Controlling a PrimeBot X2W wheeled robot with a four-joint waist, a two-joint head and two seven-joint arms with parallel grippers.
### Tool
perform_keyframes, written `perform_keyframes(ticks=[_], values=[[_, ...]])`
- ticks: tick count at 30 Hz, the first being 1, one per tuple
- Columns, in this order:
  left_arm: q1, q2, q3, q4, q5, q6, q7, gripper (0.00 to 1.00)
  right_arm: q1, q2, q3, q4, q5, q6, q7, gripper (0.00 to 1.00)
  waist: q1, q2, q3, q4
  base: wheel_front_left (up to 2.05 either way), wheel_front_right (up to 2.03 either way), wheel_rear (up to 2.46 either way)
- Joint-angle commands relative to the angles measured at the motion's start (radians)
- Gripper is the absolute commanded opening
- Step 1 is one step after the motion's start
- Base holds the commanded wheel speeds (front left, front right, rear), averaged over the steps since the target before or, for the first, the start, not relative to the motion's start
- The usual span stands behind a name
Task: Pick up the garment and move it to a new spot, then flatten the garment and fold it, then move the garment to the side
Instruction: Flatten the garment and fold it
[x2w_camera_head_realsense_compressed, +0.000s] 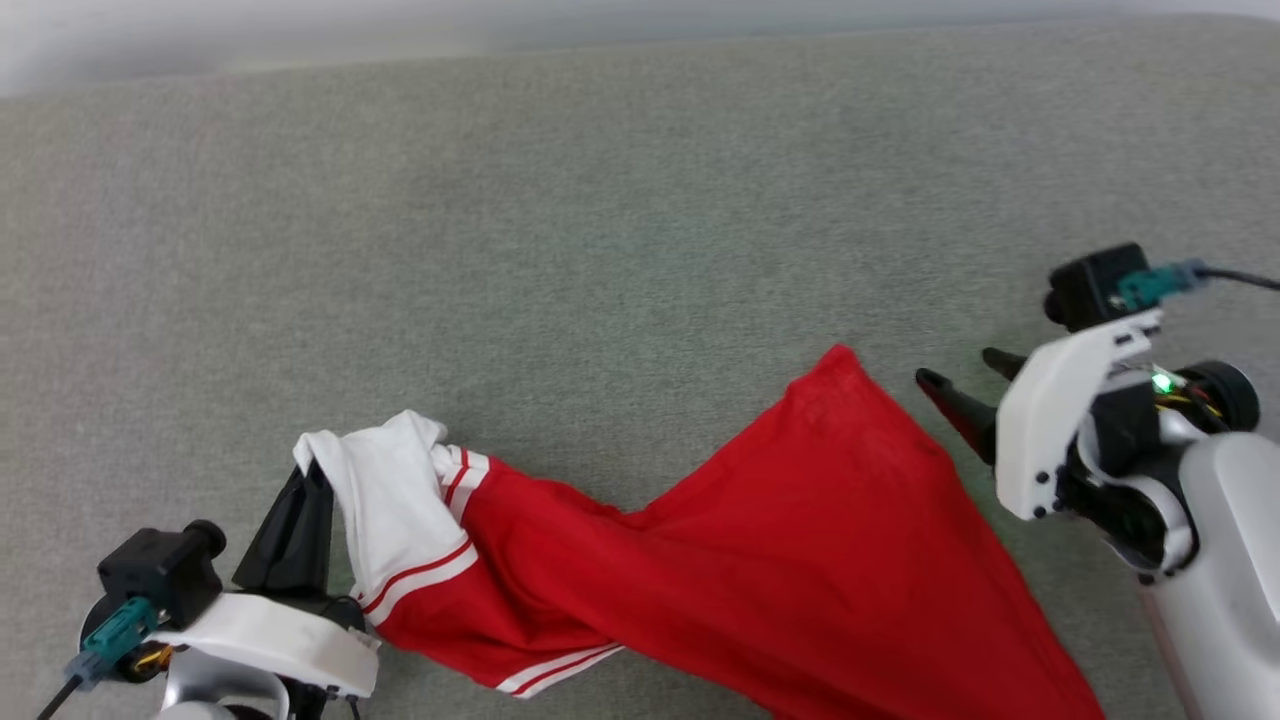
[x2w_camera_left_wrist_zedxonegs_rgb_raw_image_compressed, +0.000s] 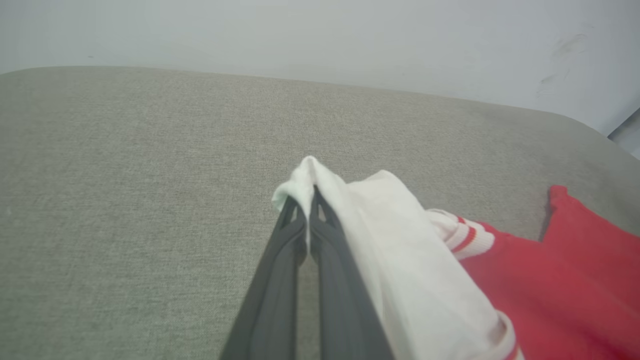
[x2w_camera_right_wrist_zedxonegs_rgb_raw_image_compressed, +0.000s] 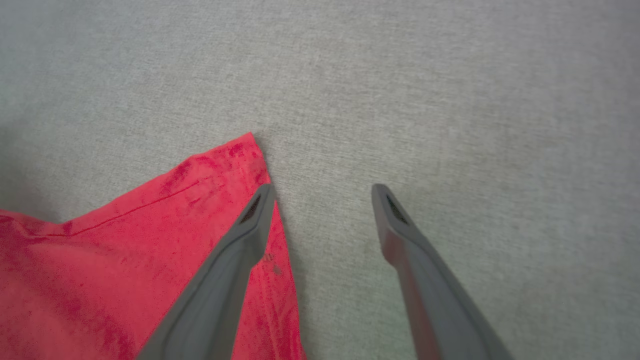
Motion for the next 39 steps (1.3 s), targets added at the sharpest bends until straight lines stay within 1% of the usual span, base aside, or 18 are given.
perform_keyframes(ticks=[1,4,8,14,15,16,21,27,30,34,39], values=[[-0.019,-0.002,-0.003,0.003,0.005,-0.004,-0.008,0.00,-0.026,-0.002,0.015,0.011,0.005,0.000,0.033,1.00,-0.0001,0.0000,0.025,0.025,0.00,0.00,0.00],[-0.051,-0.011,-0.014,0.014,0.004,-0.018,-0.020,0.00,-0.089,0.012,0.056,0.049,0.012,0.000,0.116,1.00,-0.0001,0.0000,0.053,0.048,0.00,0.00,0.00],[-0.087,-0.021,-0.029,0.033,0.005,-0.031,-0.032,0.00,-0.143,0.032,0.112,0.118,0.026,0.000,0.165,1.00,-0.0001,0.0000,0.083,0.076,0.00,0.00,0.00],[-0.119,-0.033,-0.042,0.064,0.004,-0.042,-0.044,0.00,-0.123,0.059,0.204,0.266,0.052,0.000,0.246,0.99,-0.0001,0.0000,0.096,0.099,0.00,0.00,0.00],[-0.121,-0.034,-0.043,0.069,0.003,-0.043,-0.047,0.00,-0.117,0.062,0.211,0.282,0.059,0.000,0.255,0.34,-0.0001,0.0000,0.095,0.101,0.00,0.00,0.00],[-0.122,-0.035,-0.044,0.073,0.003,-0.044,-0.049,0.00,-0.117,0.063,0.217,0.291,0.062,0.001,0.255,0.00,-0.0001,0.0000,0.093,0.101,0.00,0.00,0.00],[-0.126,-0.028,-0.041,0.082,0.002,-0.045,-0.052,0.00,-0.150,0.050,0.215,0.286,0.065,0.001,0.202,0.00,-0.0001,0.0000,0.065,0.098,0.00,0.00,0.00],[-0.193,0.010,-0.028,0.060,0.014,-0.059,-0.045,0.00,-0.245,0.020,0.158,0.258,0.036,0.000,0.077,0.00,-0.0001,0.0000,0.019,0.086,0.00,0.00,0.00],[-0.273,0.031,-0.018,0.051,0.012,-0.072,-0.031,0.00,-0.279,0.022,0.127,0.263,0.014,0.000,0.026,0.00,-0.0001,0.0000,-0.004,0.079,0.00,0.00,0.00],[-0.426,0.047,-0.009,0.070,0.002,-0.094,-0.014,0.00,-0.345,0.021,0.077,0.274,-0.009,0.000,-0.027,0.00,-0.0001,0.0000,-0.024,0.067,0.00,0.00,0.00],[-0.648,0.034,-0.011,0.166,-0.016,-0.107,0.021,0.00,-0.466,0.028,0.033,0.294,-0.042,0.000,-0.078,0.00,-0.0001,0.0000,-0.026,0.045,0.00,0.00,0.00]])
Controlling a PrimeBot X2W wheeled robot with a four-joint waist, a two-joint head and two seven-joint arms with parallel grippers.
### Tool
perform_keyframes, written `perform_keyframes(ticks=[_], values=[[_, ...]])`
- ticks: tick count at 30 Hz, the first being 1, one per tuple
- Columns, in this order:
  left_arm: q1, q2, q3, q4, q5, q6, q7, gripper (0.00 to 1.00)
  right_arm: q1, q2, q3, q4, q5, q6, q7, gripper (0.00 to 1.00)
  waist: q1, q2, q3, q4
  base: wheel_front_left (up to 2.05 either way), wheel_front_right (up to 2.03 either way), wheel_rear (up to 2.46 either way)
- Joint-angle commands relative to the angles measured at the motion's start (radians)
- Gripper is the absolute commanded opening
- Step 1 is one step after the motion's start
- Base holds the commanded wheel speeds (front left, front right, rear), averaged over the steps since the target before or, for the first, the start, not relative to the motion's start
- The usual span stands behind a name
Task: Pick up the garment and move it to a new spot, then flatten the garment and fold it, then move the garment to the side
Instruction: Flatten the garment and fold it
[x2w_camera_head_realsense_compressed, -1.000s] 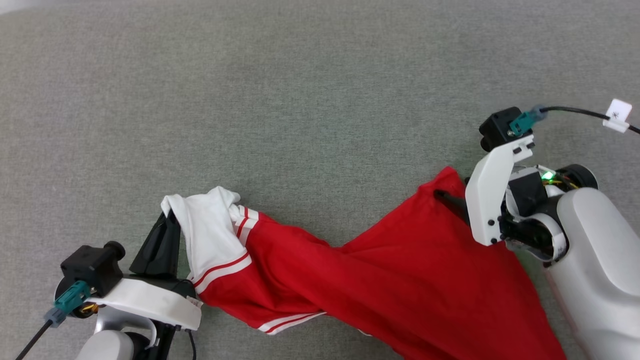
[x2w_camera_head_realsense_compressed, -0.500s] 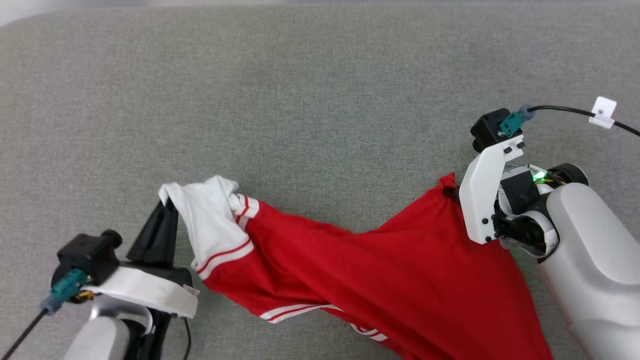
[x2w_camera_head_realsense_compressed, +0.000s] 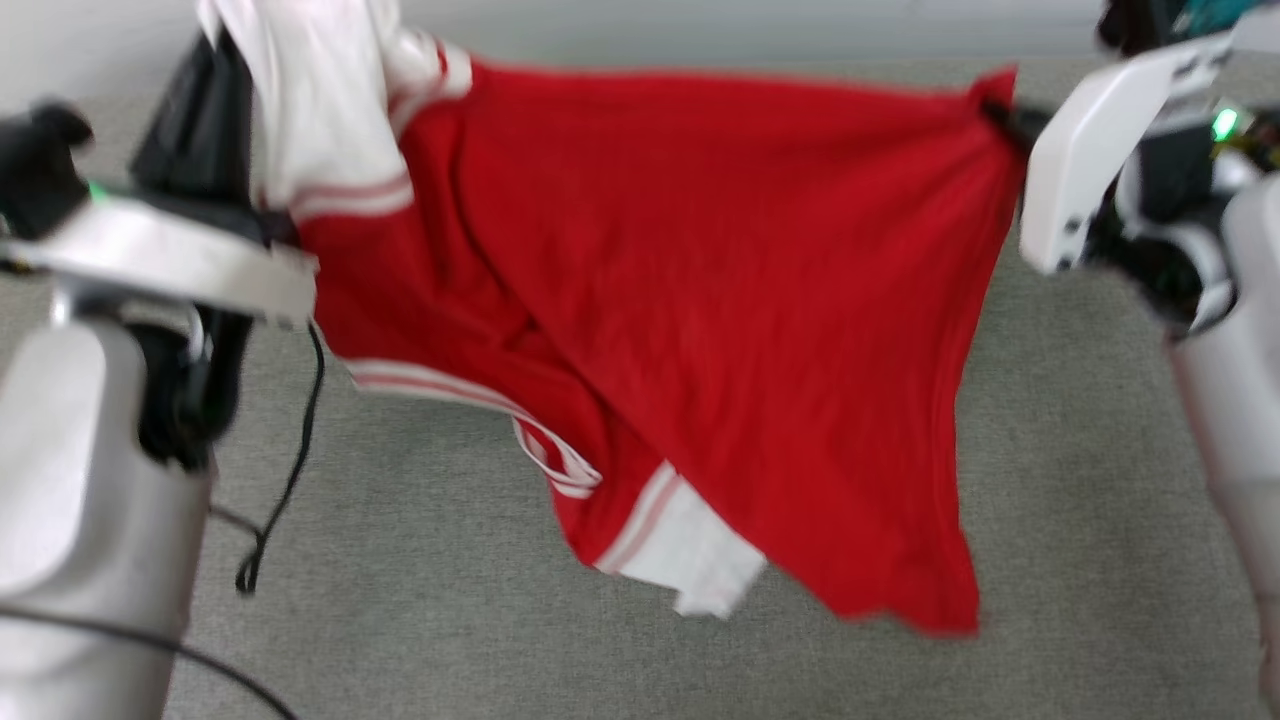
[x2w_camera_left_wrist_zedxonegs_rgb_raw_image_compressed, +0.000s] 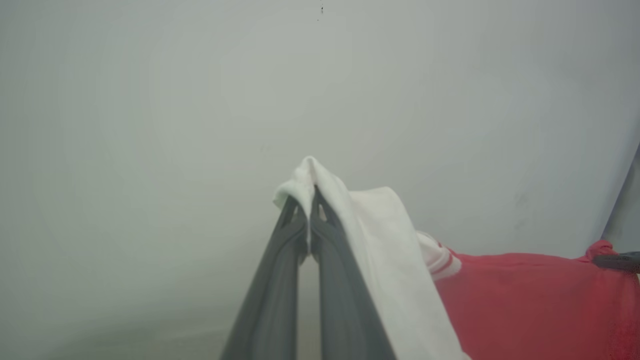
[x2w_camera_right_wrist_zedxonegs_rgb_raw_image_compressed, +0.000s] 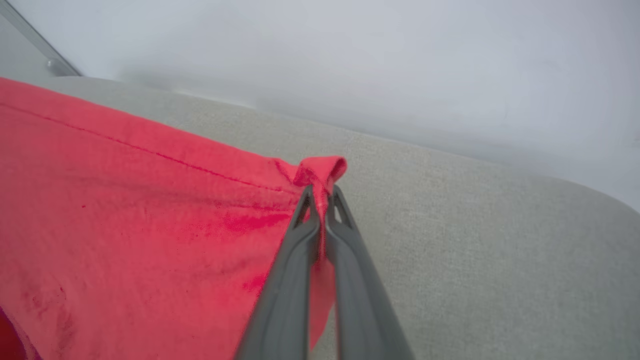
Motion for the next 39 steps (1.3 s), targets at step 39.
perform_keyframes(ticks=[39], values=[[-1.030,0.073,-0.092,0.661,0.007,-0.056,-0.045,0.00,-0.725,0.078,-0.189,0.185,-0.196,-0.001,-0.326,0.00,-0.0001,0.0000,0.457,-0.051,0.00,0.00,0.00]])
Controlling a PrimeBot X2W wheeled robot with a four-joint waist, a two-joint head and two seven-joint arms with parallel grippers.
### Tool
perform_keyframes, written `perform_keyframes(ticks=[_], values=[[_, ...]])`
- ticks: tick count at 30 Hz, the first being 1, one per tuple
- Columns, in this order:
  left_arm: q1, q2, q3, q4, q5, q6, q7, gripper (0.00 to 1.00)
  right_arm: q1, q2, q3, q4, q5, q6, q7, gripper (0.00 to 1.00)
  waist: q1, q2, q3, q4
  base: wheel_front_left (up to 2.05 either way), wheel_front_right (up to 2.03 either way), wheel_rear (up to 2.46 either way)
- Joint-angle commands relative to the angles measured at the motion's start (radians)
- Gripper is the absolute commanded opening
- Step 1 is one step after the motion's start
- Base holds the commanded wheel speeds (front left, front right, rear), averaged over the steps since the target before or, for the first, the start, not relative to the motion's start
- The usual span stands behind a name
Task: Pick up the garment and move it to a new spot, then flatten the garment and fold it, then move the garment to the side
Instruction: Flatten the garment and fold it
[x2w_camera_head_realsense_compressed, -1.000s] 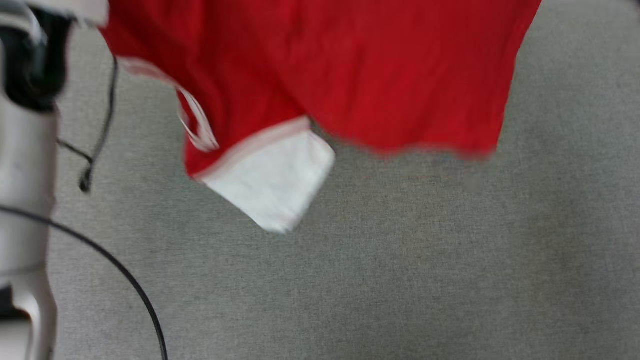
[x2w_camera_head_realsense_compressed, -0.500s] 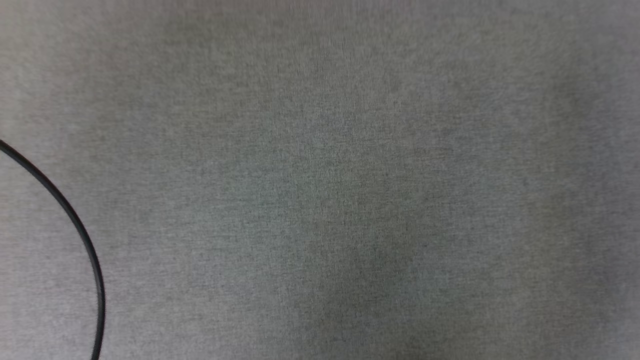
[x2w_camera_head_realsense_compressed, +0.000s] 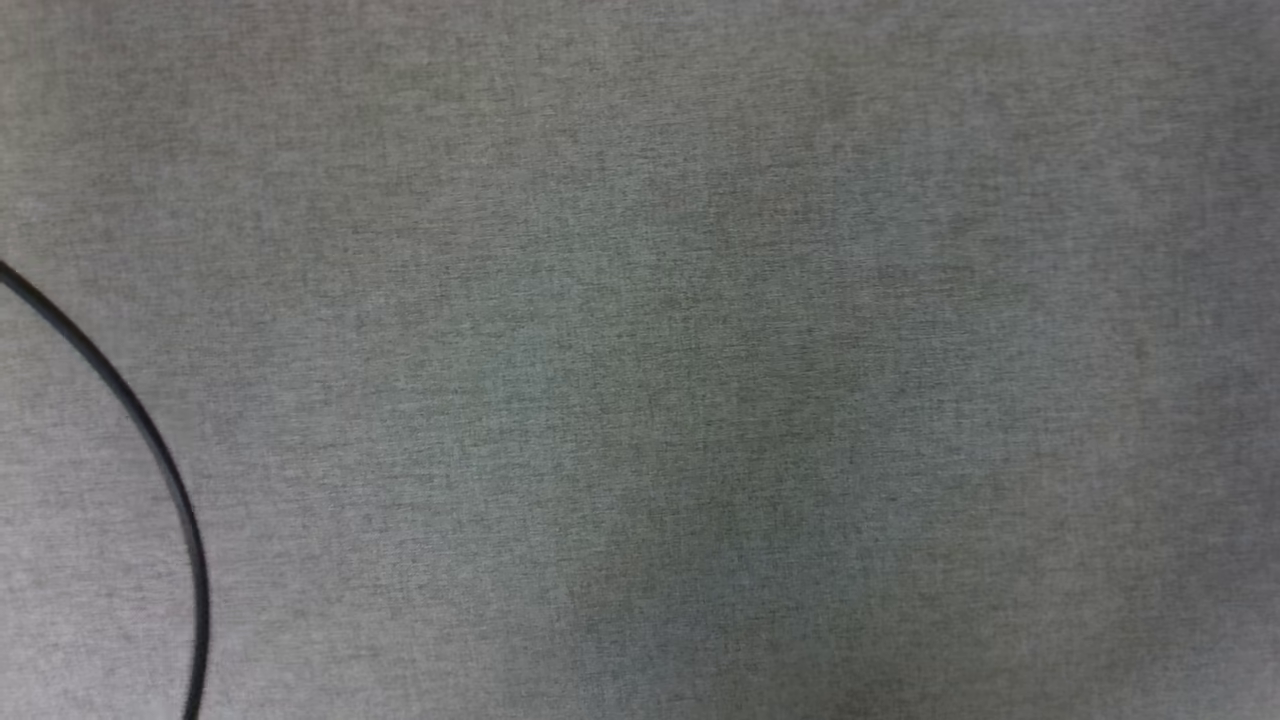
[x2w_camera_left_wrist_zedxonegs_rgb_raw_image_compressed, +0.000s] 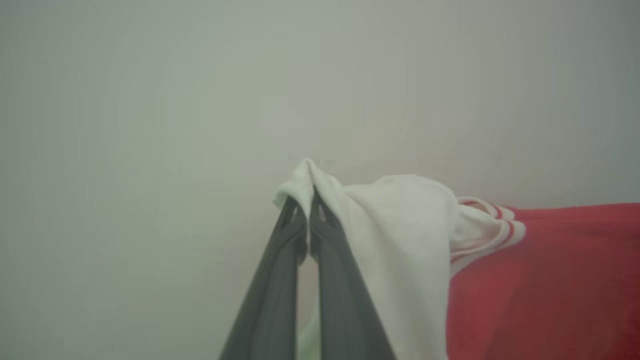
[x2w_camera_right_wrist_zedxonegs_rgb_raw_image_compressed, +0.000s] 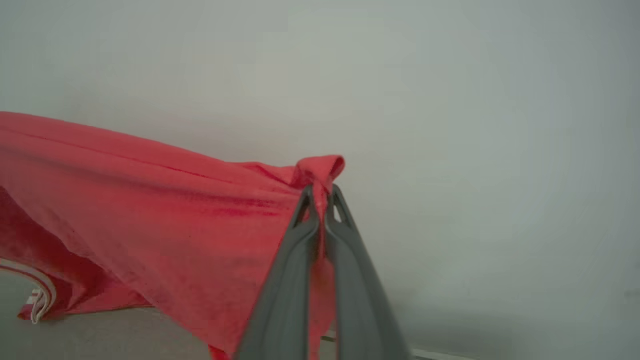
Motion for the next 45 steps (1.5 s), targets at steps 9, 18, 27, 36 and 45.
perform_keyframes(ticks=[9,18,27,36,45], values=[[0.290,0.000,-0.108,-0.017,-0.148,0.001,-0.062,0.00,0.233,-0.047,0.119,0.056,0.054,-0.001,-0.013,0.00,-0.0002,0.0000,-0.081,0.020,0.00,0.00,0.00],[0.751,0.013,-0.099,-0.144,-0.179,0.016,-0.078,0.00,0.629,-0.084,0.178,0.001,0.113,-0.001,-0.087,0.00,-0.0002,0.0000,-0.256,0.025,0.00,0.00,0.00],[1.232,-0.029,0.016,-0.345,-0.165,0.077,-0.079,0.00,1.003,-0.124,0.156,-0.138,0.166,-0.002,-0.080,0.00,-0.0002,0.0000,-0.421,0.026,0.00,0.00,0.00],[1.671,-0.038,0.042,-0.592,-0.191,0.212,-0.030,0.00,1.459,-0.090,-0.003,-0.395,0.140,-0.002,0.010,0.00,-0.0002,0.0000,-0.581,0.047,0.00,0.00,0.00],[1.854,-0.012,0.032,-0.820,-0.216,0.303,0.084,0.00,1.736,0.002,-0.161,-0.623,0.085,-0.002,0.137,0.00,-0.0002,0.0000,-0.631,0.081,0.00,0.00,0.00]])
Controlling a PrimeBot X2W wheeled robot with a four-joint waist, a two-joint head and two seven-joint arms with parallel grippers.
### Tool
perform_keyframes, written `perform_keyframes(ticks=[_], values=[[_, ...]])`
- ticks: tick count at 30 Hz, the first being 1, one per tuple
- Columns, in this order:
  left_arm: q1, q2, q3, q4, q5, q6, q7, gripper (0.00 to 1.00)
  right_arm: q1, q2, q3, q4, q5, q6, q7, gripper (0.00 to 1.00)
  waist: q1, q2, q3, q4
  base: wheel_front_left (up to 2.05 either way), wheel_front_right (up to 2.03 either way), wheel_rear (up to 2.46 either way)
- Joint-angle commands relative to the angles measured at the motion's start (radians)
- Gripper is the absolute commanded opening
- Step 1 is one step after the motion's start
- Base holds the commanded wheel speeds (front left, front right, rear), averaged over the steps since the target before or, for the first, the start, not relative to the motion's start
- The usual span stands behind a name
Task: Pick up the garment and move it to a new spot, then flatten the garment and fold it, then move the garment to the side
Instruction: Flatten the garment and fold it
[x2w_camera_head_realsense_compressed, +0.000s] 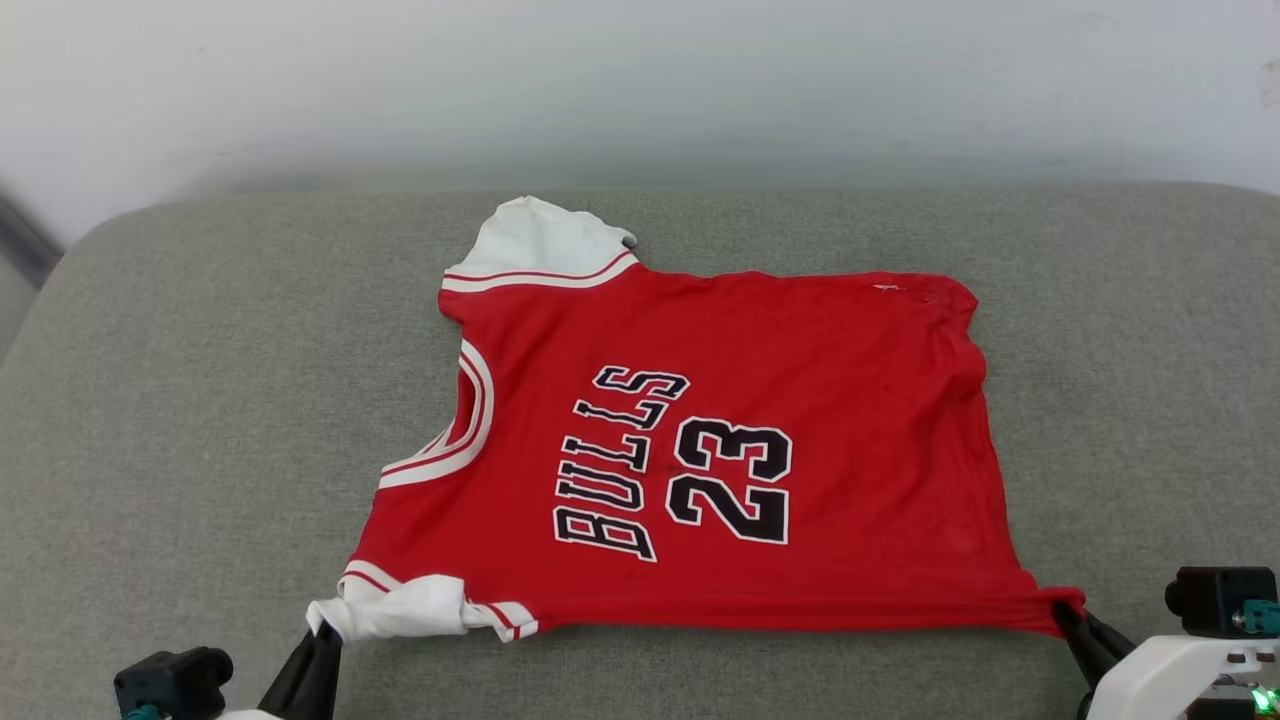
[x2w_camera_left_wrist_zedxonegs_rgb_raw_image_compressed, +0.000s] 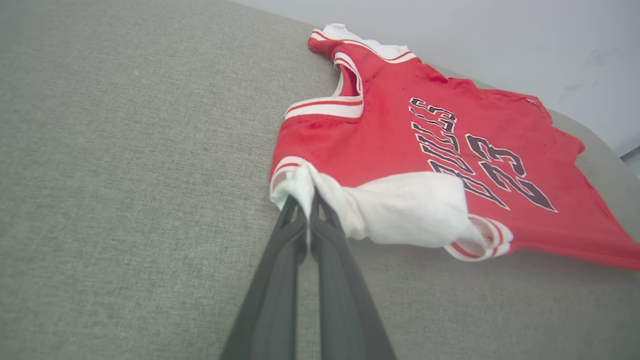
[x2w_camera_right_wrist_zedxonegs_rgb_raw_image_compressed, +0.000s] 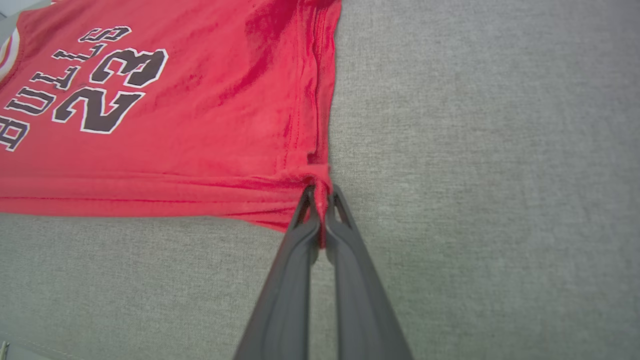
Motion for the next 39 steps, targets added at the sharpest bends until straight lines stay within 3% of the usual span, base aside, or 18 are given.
perform_keyframes(ticks=[1,5,11,22,30,31,32,33,34,35,39], values=[[0.005,0.017,0.012,-0.023,0.000,0.016,0.006,0.00,0.020,-0.001,-0.022,-0.024,-0.012,-0.003,0.018,0.00,0.0004,0.0000,-0.004,0.003,0.00,0.00,0.00],[-0.038,0.034,0.005,-0.071,0.005,0.009,0.036,0.00,0.014,0.021,-0.035,-0.077,-0.031,-0.003,0.064,0.00,0.0004,0.0000,0.008,0.005,0.00,0.00,0.00],[-0.208,0.059,-0.029,-0.041,0.029,-0.055,0.075,0.00,-0.087,0.021,-0.016,-0.106,-0.050,-0.002,0.106,0.00,0.0004,0.0000,0.079,0.006,0.00,0.00,0.00],[-0.483,0.031,-0.073,0.188,0.046,-0.177,0.053,0.00,-0.277,-0.011,0.062,-0.049,-0.062,-0.002,0.112,0.00,0.0004,0.0000,0.241,-0.018,0.00,0.00,0.00],[-0.551,0.003,-0.098,0.335,0.016,-0.224,0.075,0.00,-0.364,-0.033,0.118,0.048,-0.048,-0.002,0.073,0.00,0.0004,0.0000,0.281,-0.034,0.00,0.00,0.00],[-0.557,-0.002,-0.106,0.353,0.007,-0.233,0.086,0.00,-0.373,-0.036,0.125,0.062,-0.047,-0.002,0.066,0.05,0.0004,0.0000,0.283,-0.035,0.00,0.00,0.00],[-0.559,-0.005,-0.113,0.370,-0.001,-0.241,0.100,0.05,-0.380,-0.040,0.132,0.076,-0.044,-0.002,0.061,0.26,0.0004,0.0000,0.284,-0.036,0.00,0.00,0.00],[-0.564,-0.007,-0.118,0.383,-0.004,-0.246,0.105,0.38,-0.383,-0.043,0.139,0.092,-0.042,-0.002,0.054,0.44,0.0004,0.0000,0.284,-0.036,0.00,0.00,0.00],[-0.567,-0.012,-0.119,0.397,-0.014,-0.249,0.109,0.74,-0.385,-0.045,0.143,0.105,-0.041,-0.002,0.048,0.95,0.0004,0.0000,0.283,-0.037,0.00,0.00,0.00],[-0.567,-0.016,-0.124,0.410,-0.019,-0.251,0.118,1.00,-0.389,-0.046,0.149,0.117,-0.038,-0.002,0.040,1.00,0.0004,0.0000,0.281,-0.037,0.00,0.00,0.00],[-0.566,-0.017,-0.117,0.439,-0.028,-0.251,0.097,1.00,-0.389,-0.052,0.162,0.146,-0.024,-0.002,-0.013,1.00,0.0004,0.0000,0.262,-0.036,0.00,0.00,0.00]])
